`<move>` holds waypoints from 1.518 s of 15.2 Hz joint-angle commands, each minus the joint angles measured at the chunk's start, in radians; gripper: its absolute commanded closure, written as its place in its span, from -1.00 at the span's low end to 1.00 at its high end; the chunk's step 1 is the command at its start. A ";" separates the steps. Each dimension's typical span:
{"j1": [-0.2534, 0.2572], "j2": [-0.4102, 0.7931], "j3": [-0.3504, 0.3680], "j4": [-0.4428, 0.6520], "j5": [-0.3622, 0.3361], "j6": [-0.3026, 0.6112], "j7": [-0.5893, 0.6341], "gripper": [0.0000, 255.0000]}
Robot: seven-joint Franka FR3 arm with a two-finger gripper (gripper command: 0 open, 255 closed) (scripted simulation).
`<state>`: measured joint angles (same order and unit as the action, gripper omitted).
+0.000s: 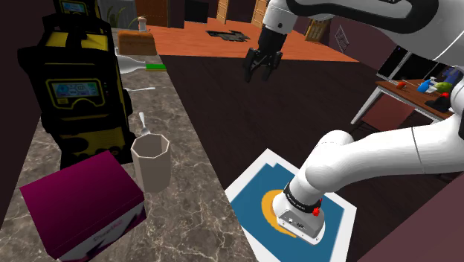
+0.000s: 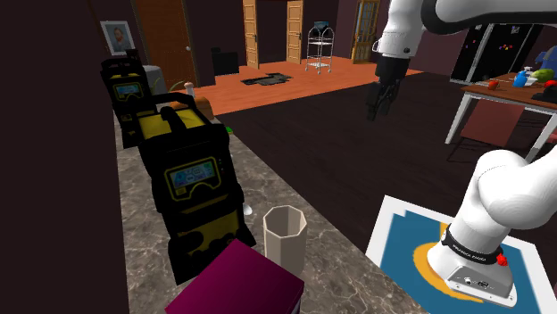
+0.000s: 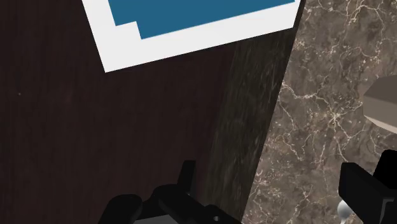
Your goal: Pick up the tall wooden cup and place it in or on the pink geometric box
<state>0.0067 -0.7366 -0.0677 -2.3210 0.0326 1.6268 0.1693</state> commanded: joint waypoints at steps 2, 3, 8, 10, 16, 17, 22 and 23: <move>0.006 0.005 0.020 -0.013 0.011 0.018 0.023 -1.00; 0.013 0.012 0.041 -0.025 0.021 0.037 0.046 -1.00; 0.046 0.068 0.143 -0.065 0.071 0.134 0.159 -1.00; 0.059 0.101 0.183 -0.072 0.088 0.174 0.204 -1.00; 0.090 0.231 0.304 -0.061 0.121 0.295 0.342 -1.00; 0.094 0.257 0.324 -0.054 0.123 0.314 0.365 -1.00; 0.108 0.405 0.420 -0.002 0.112 0.407 0.489 -1.00; 0.109 0.438 0.439 0.012 0.104 0.424 0.516 -1.00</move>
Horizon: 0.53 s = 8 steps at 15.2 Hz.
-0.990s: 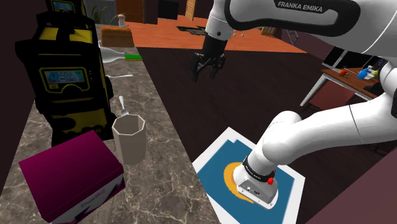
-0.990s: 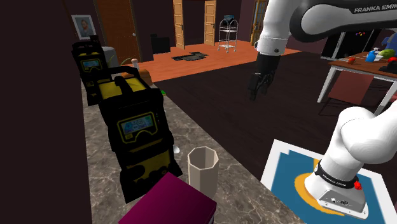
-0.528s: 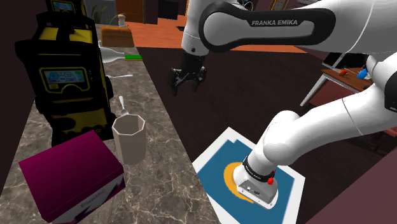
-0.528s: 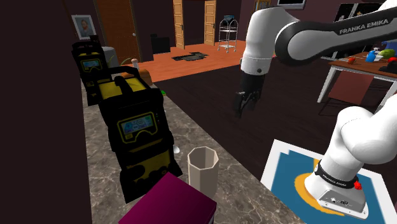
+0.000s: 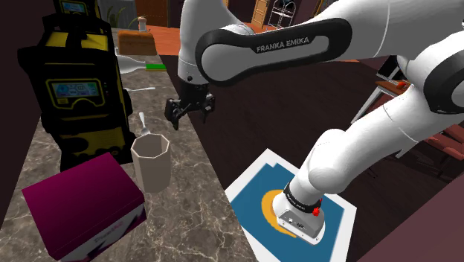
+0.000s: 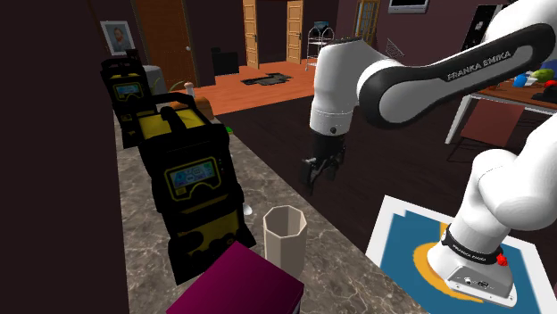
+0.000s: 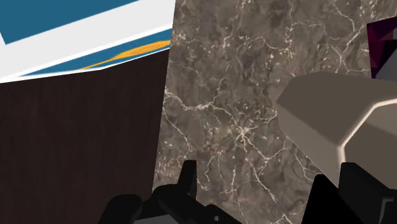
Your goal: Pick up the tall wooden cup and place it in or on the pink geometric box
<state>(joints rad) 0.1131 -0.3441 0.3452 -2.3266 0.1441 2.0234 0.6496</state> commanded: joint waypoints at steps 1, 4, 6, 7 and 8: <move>0.005 0.079 0.044 0.033 -0.017 0.043 0.063 -1.00; 0.011 0.186 0.094 0.088 -0.058 0.087 0.150 -1.00; 0.014 0.220 0.105 0.095 -0.073 0.110 0.174 -1.00; 0.014 0.226 0.106 0.087 -0.076 0.124 0.176 -1.00; 0.015 0.233 0.107 0.080 -0.078 0.137 0.178 -1.00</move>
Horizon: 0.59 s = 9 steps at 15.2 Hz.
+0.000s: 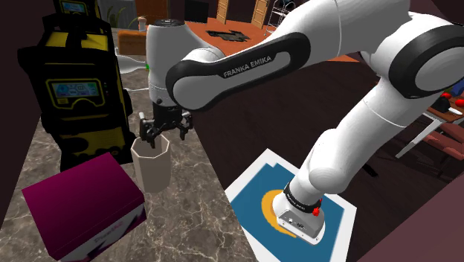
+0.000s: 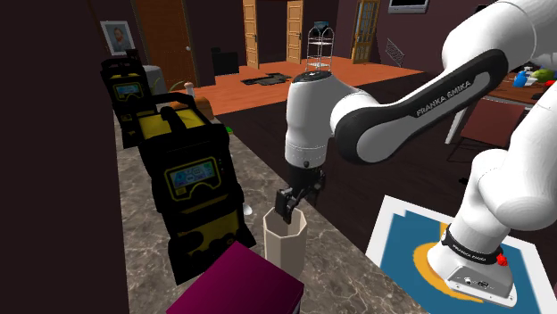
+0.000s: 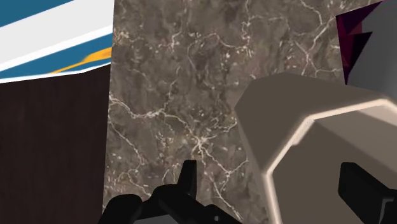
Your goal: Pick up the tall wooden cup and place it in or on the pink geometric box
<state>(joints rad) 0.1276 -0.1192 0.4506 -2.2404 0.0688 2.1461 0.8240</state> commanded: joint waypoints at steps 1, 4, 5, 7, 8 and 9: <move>0.000 0.015 0.003 -0.014 -0.006 0.028 0.006 -1.00; 0.000 0.037 0.006 -0.035 -0.016 0.069 0.014 -1.00; 0.000 0.041 0.007 -0.039 -0.018 0.077 0.015 -1.00; 0.000 0.041 0.007 -0.039 -0.018 0.077 0.015 -1.00; 0.000 0.041 0.007 -0.039 -0.018 0.077 0.015 -1.00; 0.000 0.041 0.007 -0.039 -0.018 0.077 0.015 -1.00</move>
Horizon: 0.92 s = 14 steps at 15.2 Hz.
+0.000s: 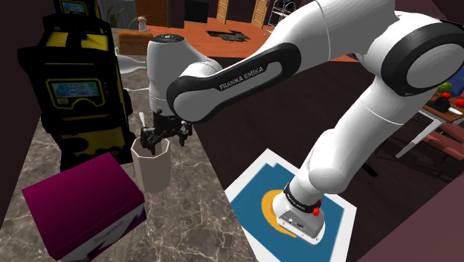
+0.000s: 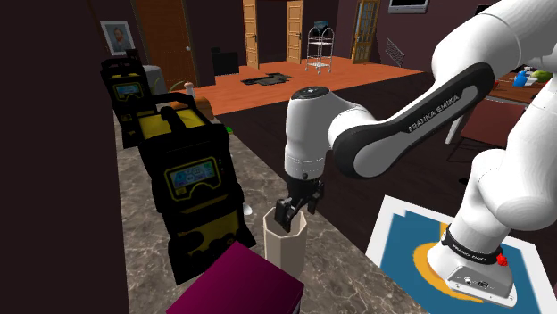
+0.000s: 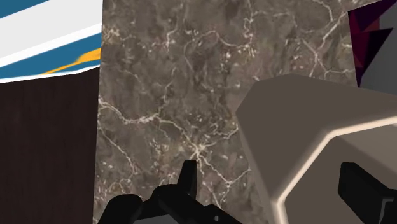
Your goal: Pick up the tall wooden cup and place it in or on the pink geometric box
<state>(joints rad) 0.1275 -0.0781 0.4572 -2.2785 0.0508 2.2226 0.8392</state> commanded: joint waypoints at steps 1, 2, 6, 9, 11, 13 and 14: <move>0.000 0.000 0.000 0.000 0.000 0.001 0.000 -1.00; 0.000 0.000 0.000 0.000 0.000 0.001 0.000 -1.00; 0.000 0.000 0.000 0.000 0.000 0.001 0.000 1.00; 0.000 0.000 0.000 0.000 0.000 0.001 0.000 1.00; 0.000 0.000 0.000 0.000 0.000 0.001 0.000 1.00; 0.000 0.000 0.000 0.000 0.000 0.001 0.000 1.00; 0.000 -0.007 -0.001 0.006 0.004 -0.013 -0.003 1.00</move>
<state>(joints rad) 0.1276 -0.0797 0.4570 -2.2743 0.0515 2.2164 0.8389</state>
